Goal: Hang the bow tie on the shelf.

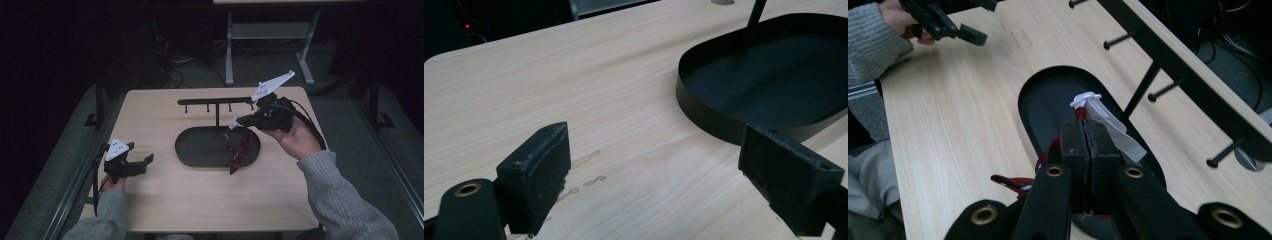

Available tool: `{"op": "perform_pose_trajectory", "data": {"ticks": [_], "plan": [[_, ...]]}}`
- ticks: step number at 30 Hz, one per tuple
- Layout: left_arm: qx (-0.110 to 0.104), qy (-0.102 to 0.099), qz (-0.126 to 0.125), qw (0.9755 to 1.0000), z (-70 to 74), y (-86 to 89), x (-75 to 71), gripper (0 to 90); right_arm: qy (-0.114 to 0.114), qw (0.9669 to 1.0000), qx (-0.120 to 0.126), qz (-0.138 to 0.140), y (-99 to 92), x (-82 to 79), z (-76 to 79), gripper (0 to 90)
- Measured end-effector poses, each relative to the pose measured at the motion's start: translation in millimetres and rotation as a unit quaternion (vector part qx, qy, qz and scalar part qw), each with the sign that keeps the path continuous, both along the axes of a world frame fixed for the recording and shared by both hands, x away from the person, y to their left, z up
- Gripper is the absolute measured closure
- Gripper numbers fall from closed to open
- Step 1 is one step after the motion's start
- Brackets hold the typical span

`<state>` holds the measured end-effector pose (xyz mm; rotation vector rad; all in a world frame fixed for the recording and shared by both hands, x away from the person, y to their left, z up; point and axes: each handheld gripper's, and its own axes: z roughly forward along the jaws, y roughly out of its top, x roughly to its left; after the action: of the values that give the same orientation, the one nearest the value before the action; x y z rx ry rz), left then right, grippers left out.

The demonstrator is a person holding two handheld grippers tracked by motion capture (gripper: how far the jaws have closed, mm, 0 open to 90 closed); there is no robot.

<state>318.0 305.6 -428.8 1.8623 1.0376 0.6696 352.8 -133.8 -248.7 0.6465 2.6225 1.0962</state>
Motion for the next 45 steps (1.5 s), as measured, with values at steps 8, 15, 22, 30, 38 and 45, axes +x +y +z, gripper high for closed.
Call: {"op": "perform_pose_trajectory", "data": {"ticks": [8,15,22,30,38,45], "plan": [[0.001,0.0,-0.004,1.0,-0.6,-1.8,-0.2,13.0,-0.005,1.0,-0.001,0.008,12.1,8.3,6.7,88.1],[0.0,0.002,-0.006,1.0,-0.2,-1.3,-0.6,13.0,-0.002,0.9999,0.004,0.014,23.1,17.0,8.7,88.1],[0.002,0.002,-0.007,1.0,-0.1,0.1,-0.3,13.0,0.005,0.9999,-0.002,0.012,30.8,31.2,12.1,88.1],[-0.003,-0.002,-0.006,1.0,0.2,0.1,-0.8,13.0,0.014,0.9999,0.004,0.002,31.8,47.1,14.4,88.0],[-0.005,-0.002,-0.003,1.0,0.8,0.7,-1.5,13.0,0.032,0.9993,-0.006,-0.018,27.7,65.1,5.6,88.0],[-0.005,-0.004,-0.003,1.0,1.4,1.3,-1.8,13.0,0.05,0.998,-0.008,-0.038,23.6,80.0,-3.9,88.0]]}}
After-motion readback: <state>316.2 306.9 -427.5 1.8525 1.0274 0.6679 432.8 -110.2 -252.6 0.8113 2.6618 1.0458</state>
